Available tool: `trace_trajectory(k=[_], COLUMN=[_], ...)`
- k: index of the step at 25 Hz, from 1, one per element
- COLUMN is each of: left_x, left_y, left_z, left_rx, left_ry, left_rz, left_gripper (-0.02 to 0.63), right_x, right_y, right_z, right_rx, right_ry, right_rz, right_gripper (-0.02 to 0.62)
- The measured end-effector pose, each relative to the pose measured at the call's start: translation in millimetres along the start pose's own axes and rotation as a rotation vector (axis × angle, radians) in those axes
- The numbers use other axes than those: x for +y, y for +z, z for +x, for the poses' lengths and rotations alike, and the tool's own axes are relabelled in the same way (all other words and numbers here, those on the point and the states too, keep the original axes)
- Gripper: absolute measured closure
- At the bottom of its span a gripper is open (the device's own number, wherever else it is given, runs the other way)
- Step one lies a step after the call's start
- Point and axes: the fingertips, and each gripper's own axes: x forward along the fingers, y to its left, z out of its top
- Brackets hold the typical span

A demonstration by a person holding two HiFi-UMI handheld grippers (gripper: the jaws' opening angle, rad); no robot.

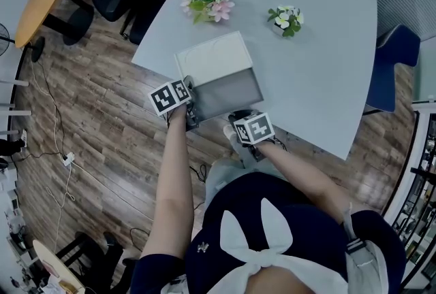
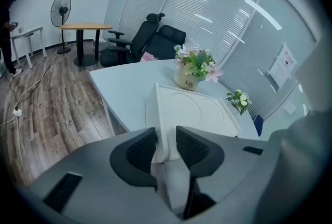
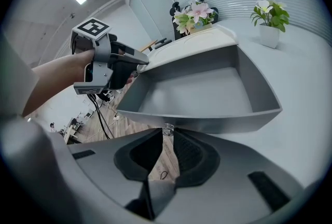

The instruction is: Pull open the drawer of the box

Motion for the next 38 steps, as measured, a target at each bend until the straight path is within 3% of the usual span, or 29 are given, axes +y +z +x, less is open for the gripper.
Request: trace_trajectory(k=[9, 15, 17, 20, 31, 38], left_x=[2.3, -0.5, -3.2, -6.1, -32.6, -57.7], left_y=[-0.4, -2.9, -7.9, -11.7, -25.5, -35.4], left_z=[-0.7, -5.0, -9.1, -18.9, -83.0, -128.0], left_rx=[-0.029, -0.049, -0.048, -0.072, -0.199, -0.28], left_ry=[-0.035, 0.021, 0.021, 0.004, -0.061, -0.084], left_rz=[-0.035, 0.049, 0.09, 0.126, 0.124, 0.21], left_gripper=[0.471, 0.472, 0.471, 0.469, 0.469, 0.471], right_x=[-1.1, 4.6, 4.5, 6.1, 21.8, 42.7], right_y=[0.3, -3.2, -3.1, 1.4, 33.6, 51.6], right_z=[5.4, -0.6, -6.4, -16.0, -65.5, -100.9], right_rx=[-0.008, -0.002, -0.012, -0.053, -0.26, -0.384], right_ry=[0.011, 0.036, 0.022, 0.005, -0.037, -0.04], right_rz=[-0.036, -0.028, -0.036, -0.038, -0.061, -0.078], right_gripper=[0.511, 0.432, 0.433, 0.442, 0.459, 0.48])
